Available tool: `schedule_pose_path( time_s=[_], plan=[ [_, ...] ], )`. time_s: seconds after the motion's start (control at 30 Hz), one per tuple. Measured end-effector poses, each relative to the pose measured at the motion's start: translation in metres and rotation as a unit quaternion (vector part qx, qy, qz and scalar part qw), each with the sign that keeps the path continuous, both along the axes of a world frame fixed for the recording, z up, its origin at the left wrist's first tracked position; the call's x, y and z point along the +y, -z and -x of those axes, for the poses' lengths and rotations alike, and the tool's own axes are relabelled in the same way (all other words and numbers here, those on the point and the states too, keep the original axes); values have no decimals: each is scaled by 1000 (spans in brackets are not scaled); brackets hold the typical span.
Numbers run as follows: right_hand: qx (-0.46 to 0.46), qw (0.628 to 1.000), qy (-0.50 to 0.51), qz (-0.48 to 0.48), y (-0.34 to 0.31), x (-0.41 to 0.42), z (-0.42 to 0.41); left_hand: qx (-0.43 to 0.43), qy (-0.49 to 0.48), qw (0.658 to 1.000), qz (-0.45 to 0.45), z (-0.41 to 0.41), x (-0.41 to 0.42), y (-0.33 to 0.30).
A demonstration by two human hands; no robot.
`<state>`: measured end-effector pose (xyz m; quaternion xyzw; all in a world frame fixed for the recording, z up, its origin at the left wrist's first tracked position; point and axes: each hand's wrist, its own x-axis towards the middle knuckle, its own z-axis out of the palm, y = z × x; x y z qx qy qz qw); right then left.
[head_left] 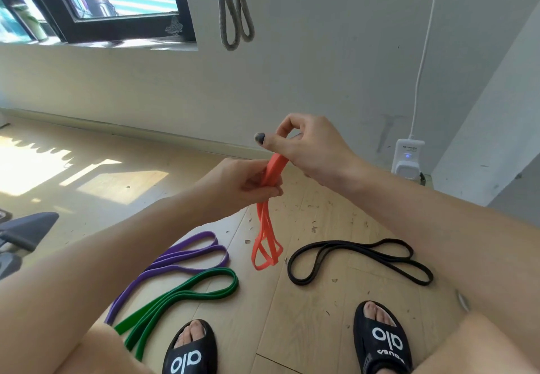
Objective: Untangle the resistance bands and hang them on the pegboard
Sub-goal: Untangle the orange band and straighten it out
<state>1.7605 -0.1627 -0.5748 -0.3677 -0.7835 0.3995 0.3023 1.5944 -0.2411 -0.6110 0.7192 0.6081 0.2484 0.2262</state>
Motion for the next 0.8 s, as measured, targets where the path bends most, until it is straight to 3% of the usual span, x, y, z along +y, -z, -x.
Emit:
schedule_pose_path(
  time_s=[0.2, 0.37, 0.6, 0.7, 0.8],
  plan=[
    [58, 997, -12, 58, -7, -3, -1, 2, -11, 998, -56, 10, 6, -2],
    [86, 991, -22, 99, -10, -7, -1, -59, -16, 998, 7, 5, 4, 2],
    [116, 984, -34, 135, -8, 2, -13, -22, -31, 999, 38, 12, -1, 9],
    [103, 987, -19, 121, -3, 9, -20, 33, -30, 999, 31, 14, -2, 7],
    [22, 996, -16, 87, 8, 25, -36, 39, -27, 999, 12, 15, -3, -3]
  ],
)
